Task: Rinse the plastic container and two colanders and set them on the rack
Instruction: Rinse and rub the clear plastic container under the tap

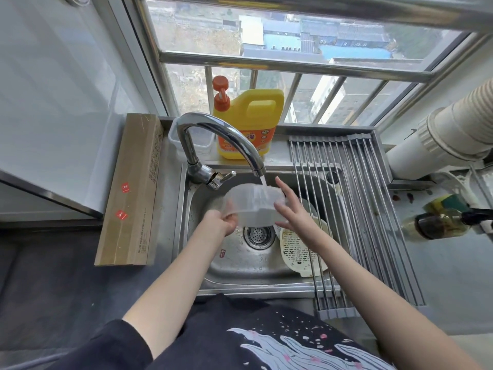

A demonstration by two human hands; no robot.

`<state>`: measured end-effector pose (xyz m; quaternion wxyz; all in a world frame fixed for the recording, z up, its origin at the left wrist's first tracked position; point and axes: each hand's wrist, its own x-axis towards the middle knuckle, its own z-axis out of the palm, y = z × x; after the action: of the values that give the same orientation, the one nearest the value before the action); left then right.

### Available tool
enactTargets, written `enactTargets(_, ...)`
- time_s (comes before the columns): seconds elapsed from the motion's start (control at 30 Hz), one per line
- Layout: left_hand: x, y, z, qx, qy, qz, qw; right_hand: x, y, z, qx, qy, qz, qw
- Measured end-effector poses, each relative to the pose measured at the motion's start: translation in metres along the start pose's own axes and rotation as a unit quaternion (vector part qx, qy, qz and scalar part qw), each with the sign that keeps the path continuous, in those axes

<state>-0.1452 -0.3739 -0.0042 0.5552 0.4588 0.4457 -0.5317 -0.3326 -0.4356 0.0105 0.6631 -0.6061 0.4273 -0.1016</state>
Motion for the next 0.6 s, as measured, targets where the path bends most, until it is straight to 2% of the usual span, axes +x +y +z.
enactTargets(0.07,-0.004,0.0,0.003,-0.012,-0.009,0.011,1.0,-0.005,0.002,-0.003,-0.128,-0.032,-0.019,0.991)
enactTargets(0.1,-0.004,-0.001,0.003,0.013,-0.014,0.009,1.0,-0.005,0.002,-0.002,-0.19,-0.011,-0.04,0.981)
enactTargets(0.17,-0.007,-0.001,0.003,0.071,-0.041,-0.012,0.997,0.002,0.005,-0.003,-0.272,0.084,-0.066,0.956)
enactTargets(0.23,-0.006,0.003,0.001,0.182,-0.064,-0.024,0.981,0.01,0.002,-0.008,-0.305,0.164,-0.056,0.937)
enactTargets(0.3,-0.007,0.007,-0.004,0.35,-0.057,0.045,0.934,0.015,-0.001,-0.013,-0.313,0.181,-0.016,0.932)
enactTargets(0.37,0.003,0.012,-0.014,0.507,-0.002,0.175,0.844,0.016,-0.007,-0.013,-0.294,0.19,0.032,0.936)
enactTargets(0.4,0.01,0.014,-0.02,0.55,0.016,0.224,0.805,0.016,-0.009,-0.012,-0.274,0.198,0.057,0.939)
enactTargets(0.43,0.016,0.016,-0.027,0.564,0.011,0.231,0.793,0.016,-0.01,-0.01,-0.25,0.202,0.08,0.944)
enactTargets(0.53,0.015,0.013,-0.038,0.53,-0.086,0.114,0.836,0.017,-0.009,-0.003,-0.189,0.202,0.126,0.953)
enactTargets(0.6,0.012,0.009,-0.039,0.499,-0.143,0.096,0.849,0.015,-0.007,0.002,-0.177,0.191,0.139,0.955)
